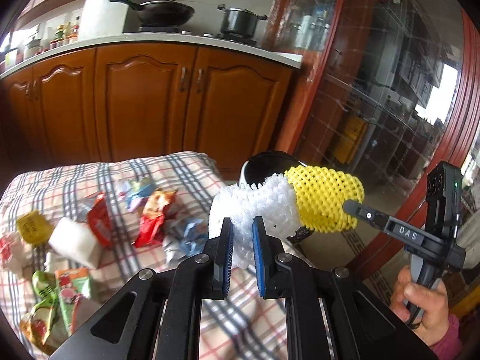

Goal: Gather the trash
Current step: 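Carry both foam nets over the bin and open both tools to drop them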

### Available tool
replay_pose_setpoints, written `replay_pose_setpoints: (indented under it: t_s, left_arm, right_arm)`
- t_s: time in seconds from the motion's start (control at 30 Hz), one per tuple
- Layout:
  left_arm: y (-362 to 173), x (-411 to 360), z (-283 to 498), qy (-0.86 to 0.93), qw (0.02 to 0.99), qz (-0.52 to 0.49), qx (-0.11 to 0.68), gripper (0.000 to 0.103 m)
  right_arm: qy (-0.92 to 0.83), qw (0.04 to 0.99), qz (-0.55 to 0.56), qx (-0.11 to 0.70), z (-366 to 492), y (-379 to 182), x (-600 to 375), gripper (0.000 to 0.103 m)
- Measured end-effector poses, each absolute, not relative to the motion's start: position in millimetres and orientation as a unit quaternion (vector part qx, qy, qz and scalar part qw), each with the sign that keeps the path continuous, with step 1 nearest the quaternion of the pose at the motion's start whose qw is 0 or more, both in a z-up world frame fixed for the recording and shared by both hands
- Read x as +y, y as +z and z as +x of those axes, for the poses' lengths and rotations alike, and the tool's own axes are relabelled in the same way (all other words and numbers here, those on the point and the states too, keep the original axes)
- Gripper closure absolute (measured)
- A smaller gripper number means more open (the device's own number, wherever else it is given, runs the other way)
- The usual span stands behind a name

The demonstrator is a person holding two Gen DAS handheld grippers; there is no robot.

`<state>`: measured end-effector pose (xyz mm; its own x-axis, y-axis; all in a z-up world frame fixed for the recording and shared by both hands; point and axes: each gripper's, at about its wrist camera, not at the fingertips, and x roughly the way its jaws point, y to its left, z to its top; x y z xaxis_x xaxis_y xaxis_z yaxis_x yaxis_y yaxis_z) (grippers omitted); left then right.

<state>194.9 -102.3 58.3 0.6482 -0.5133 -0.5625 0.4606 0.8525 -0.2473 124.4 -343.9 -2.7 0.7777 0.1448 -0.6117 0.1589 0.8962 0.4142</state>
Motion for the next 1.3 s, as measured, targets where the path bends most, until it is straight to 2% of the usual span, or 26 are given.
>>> replay_pose_setpoints:
  t_s: [0.4, 0.9, 1.0, 1.1, 1.13, 1.17, 1.2, 1.3]
  left_arm:
    - [49, -185, 283, -0.292, 0.892, -0.021, 0.343, 0.092]
    - [14, -258, 361, -0.283, 0.870, -0.008, 0.403, 0.089]
    - [9, -262, 364, -0.282, 0.867, -0.008, 0.410, 0.081]
    - [5, -267, 367, -0.284, 0.865, -0.007, 0.414, 0.069]
    - [5, -267, 366, -0.284, 0.865, -0.007, 0.414, 0.064]
    - [5, -265, 364, -0.284, 0.865, -0.008, 0.413, 0.061]
    - [5, -265, 364, -0.284, 0.866, -0.009, 0.411, 0.057]
    - [4, -258, 361, -0.287, 0.866, -0.018, 0.410, 0.052]
  right_arm:
    - [-0.056, 0.915, 0.196, 0.349, 146, -6, -397, 0.086]
    - [-0.069, 0.892, 0.150, 0.422, 203, -33, -429, 0.085]
    - [-0.067, 0.888, 0.143, 0.431, 211, -38, -430, 0.084]
    - [-0.068, 0.884, 0.144, 0.439, 217, -43, -433, 0.078]
    - [-0.069, 0.884, 0.146, 0.439, 218, -44, -435, 0.068]
    - [-0.068, 0.884, 0.149, 0.438, 218, -45, -435, 0.064]
    - [-0.069, 0.884, 0.150, 0.438, 218, -45, -435, 0.064]
    - [-0.067, 0.886, 0.156, 0.431, 215, -45, -436, 0.056]
